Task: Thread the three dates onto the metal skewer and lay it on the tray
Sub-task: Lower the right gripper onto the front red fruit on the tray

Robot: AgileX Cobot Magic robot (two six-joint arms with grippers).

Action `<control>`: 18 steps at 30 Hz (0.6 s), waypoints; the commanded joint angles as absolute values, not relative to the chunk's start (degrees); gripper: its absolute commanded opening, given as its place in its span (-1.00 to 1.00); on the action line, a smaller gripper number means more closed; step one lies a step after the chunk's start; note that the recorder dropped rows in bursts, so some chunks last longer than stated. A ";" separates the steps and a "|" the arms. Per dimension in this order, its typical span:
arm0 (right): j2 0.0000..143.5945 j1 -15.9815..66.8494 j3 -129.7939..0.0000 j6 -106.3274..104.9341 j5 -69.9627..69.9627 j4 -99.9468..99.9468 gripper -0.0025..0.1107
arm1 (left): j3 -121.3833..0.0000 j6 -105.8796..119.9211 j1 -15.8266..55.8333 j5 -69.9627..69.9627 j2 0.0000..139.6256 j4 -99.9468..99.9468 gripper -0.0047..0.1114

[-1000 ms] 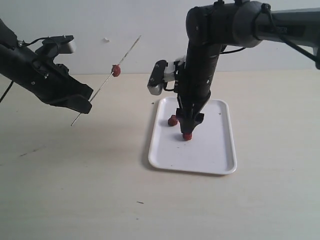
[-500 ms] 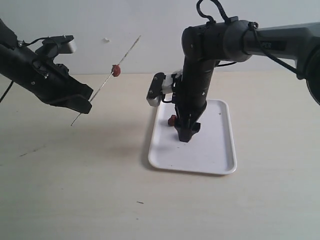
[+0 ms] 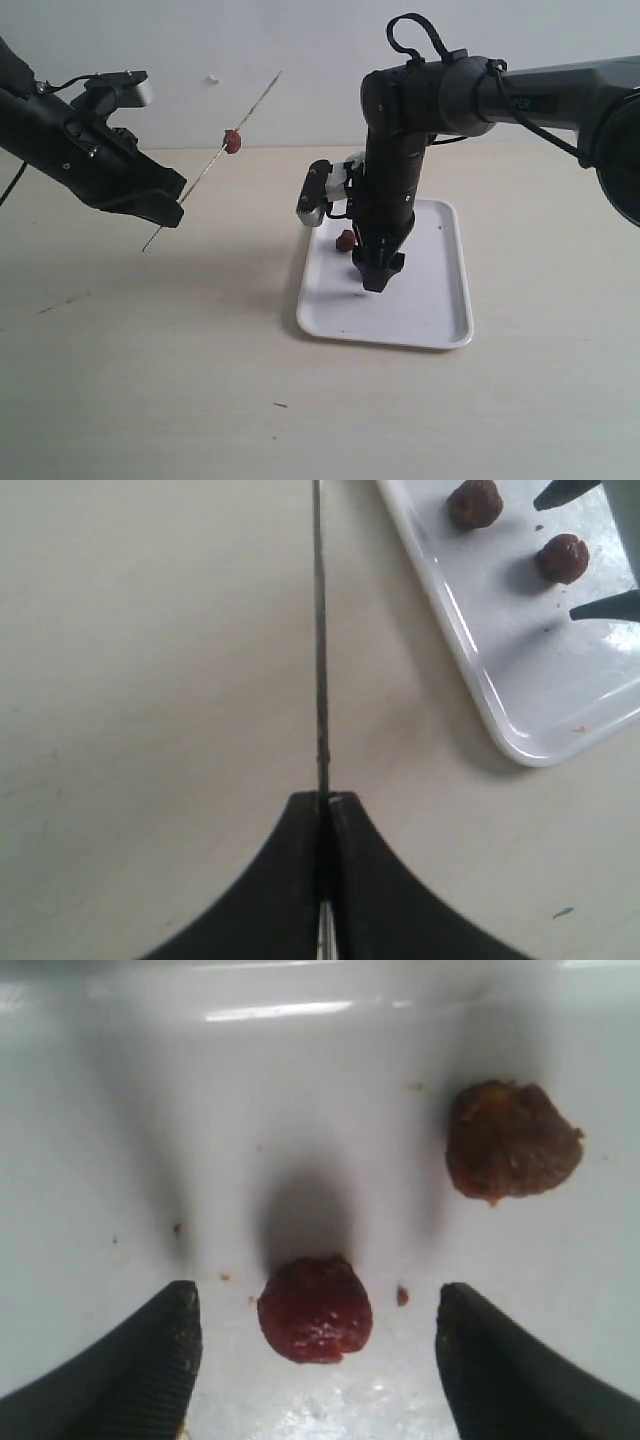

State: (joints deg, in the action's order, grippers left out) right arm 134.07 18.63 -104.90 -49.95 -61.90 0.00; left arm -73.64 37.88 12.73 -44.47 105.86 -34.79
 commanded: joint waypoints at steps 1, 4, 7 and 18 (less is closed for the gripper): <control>133.95 18.61 -104.89 -50.36 -62.16 0.00 0.14 | -73.53 37.48 12.63 -44.76 105.35 -34.63 -0.92; 133.95 18.61 -104.89 -50.36 -62.16 0.00 0.10 | -73.53 37.48 12.63 -44.76 105.35 -34.63 -0.92; 133.95 18.61 -104.89 -50.51 -62.16 0.00 0.09 | -73.53 37.48 12.63 -44.76 105.35 -34.63 -0.92; 133.95 18.61 -104.89 -50.98 -62.15 1.52 0.09 | -73.53 37.48 12.63 -44.89 105.35 -34.63 -0.92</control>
